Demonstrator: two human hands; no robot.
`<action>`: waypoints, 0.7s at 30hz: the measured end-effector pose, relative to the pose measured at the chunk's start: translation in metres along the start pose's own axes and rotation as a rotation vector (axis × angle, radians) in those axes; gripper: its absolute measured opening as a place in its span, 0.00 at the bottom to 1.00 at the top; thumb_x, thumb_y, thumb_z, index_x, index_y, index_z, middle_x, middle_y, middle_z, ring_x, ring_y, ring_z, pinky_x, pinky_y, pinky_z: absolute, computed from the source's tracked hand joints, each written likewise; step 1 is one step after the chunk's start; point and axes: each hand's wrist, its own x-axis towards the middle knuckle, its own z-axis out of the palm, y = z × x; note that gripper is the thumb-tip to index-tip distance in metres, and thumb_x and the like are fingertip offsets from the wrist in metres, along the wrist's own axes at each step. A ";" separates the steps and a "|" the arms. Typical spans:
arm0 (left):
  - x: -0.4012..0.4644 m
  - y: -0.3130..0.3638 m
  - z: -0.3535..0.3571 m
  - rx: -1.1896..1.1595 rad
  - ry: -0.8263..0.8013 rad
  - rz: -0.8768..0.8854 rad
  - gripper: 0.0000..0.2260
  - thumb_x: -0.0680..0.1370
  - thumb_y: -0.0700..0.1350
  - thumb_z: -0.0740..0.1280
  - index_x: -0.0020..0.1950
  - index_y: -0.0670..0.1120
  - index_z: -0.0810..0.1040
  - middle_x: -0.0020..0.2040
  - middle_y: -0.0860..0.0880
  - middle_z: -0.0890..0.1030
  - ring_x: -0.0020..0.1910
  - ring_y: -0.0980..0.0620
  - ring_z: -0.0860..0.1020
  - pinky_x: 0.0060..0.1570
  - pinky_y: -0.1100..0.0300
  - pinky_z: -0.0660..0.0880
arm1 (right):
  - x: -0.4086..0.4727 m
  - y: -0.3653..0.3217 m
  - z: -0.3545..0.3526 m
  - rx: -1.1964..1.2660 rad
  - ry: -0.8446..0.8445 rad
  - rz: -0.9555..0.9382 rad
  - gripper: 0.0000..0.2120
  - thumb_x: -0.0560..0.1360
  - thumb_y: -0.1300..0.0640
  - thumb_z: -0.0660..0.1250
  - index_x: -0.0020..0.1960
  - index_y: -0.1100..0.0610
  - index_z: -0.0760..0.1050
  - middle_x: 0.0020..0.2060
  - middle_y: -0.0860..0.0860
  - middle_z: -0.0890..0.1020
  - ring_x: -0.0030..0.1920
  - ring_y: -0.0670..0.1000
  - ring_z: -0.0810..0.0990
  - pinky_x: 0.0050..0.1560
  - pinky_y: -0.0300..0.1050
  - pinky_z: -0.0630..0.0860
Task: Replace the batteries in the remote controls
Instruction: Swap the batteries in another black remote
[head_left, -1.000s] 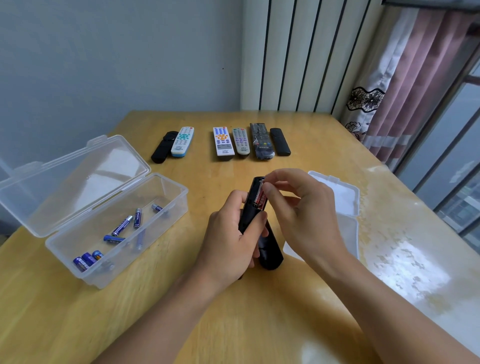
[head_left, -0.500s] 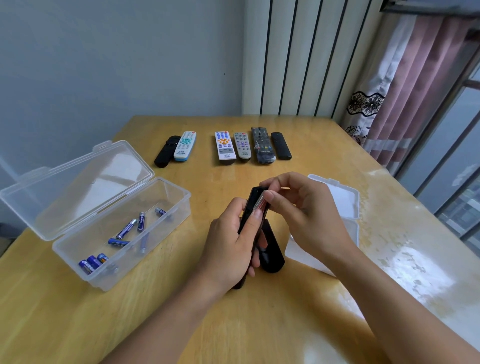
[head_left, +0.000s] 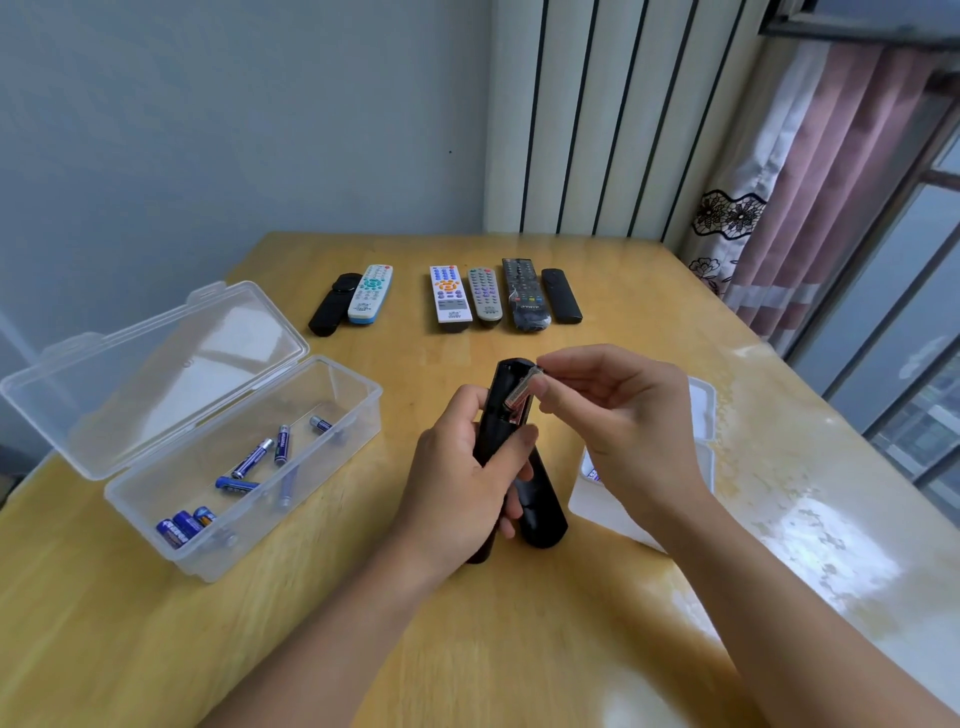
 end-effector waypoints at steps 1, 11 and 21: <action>0.000 -0.001 0.000 0.001 0.001 -0.008 0.08 0.79 0.45 0.72 0.51 0.52 0.73 0.31 0.46 0.80 0.24 0.48 0.77 0.23 0.56 0.76 | 0.001 0.000 -0.001 0.046 0.023 0.020 0.05 0.72 0.64 0.77 0.47 0.60 0.84 0.39 0.53 0.87 0.39 0.50 0.85 0.43 0.41 0.80; 0.007 -0.003 -0.007 -0.209 -0.062 -0.028 0.03 0.82 0.46 0.67 0.53 0.49 0.74 0.37 0.46 0.80 0.30 0.47 0.77 0.26 0.56 0.75 | 0.007 -0.014 -0.008 0.442 0.100 0.189 0.03 0.69 0.61 0.75 0.42 0.57 0.82 0.39 0.55 0.84 0.40 0.50 0.83 0.44 0.40 0.80; 0.010 -0.005 -0.018 0.014 0.007 -0.279 0.16 0.84 0.33 0.55 0.40 0.47 0.70 0.20 0.58 0.76 0.20 0.62 0.75 0.20 0.69 0.70 | 0.022 -0.033 0.112 -0.039 -0.313 0.139 0.02 0.73 0.68 0.74 0.44 0.64 0.83 0.35 0.57 0.86 0.36 0.53 0.87 0.42 0.46 0.85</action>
